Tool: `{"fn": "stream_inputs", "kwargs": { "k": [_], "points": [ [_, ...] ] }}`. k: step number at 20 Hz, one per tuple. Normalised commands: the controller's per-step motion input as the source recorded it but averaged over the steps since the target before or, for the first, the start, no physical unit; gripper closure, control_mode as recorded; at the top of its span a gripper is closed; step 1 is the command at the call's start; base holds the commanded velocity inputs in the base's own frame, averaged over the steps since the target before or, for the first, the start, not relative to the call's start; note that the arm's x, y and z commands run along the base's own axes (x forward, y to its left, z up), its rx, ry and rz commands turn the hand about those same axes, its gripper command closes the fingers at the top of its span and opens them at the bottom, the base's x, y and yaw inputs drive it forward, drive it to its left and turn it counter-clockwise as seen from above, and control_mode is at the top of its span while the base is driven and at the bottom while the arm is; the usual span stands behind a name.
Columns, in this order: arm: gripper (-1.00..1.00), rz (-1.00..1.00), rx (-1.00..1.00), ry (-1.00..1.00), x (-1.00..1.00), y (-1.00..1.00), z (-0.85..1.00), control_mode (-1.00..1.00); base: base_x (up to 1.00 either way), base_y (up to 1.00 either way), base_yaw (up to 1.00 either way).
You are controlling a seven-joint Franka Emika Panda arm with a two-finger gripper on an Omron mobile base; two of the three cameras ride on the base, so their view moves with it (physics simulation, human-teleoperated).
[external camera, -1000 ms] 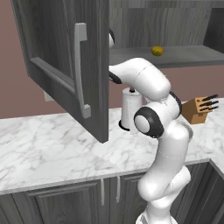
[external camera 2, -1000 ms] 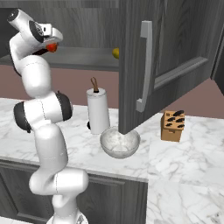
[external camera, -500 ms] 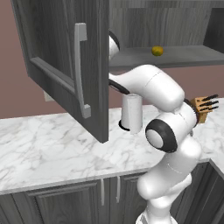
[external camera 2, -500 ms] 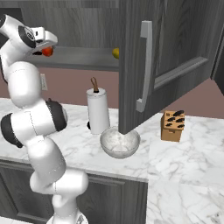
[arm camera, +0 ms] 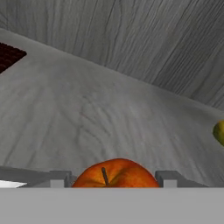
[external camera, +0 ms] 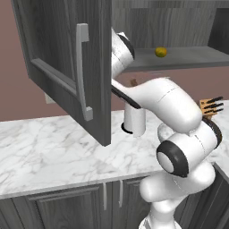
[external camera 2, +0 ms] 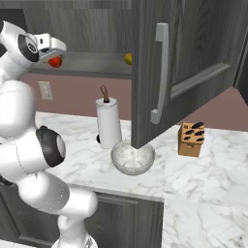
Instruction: Open the cabinet. Pick the apple and orange from the cabinet and place them into the bowl. Then close the cabinet.
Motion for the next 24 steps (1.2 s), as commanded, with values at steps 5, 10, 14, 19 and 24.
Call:
{"fn": "stream_inputs", "kwargs": {
  "k": [5, 10, 14, 19, 24],
  "points": [
    [1.00, 0.00, -0.04, 0.00, -0.54, -0.43, 0.00, -1.00, 0.00, 0.00, 0.00],
    [1.00, 0.00, -0.01, 0.03, -0.57, -0.41, 0.01, -1.00, 0.00, 0.00, 0.00],
    [1.00, 0.00, 0.00, 0.10, -0.60, -0.40, 0.06, -1.00, 0.00, 0.00, 0.00],
    [1.00, -0.01, 0.00, 0.18, -0.52, -0.42, 0.10, -1.00, 0.00, 0.00, 0.00],
    [1.00, -0.05, 0.03, 0.25, -0.23, -0.47, 0.06, -1.00, 0.00, 0.00, 0.00]
  ]
}}
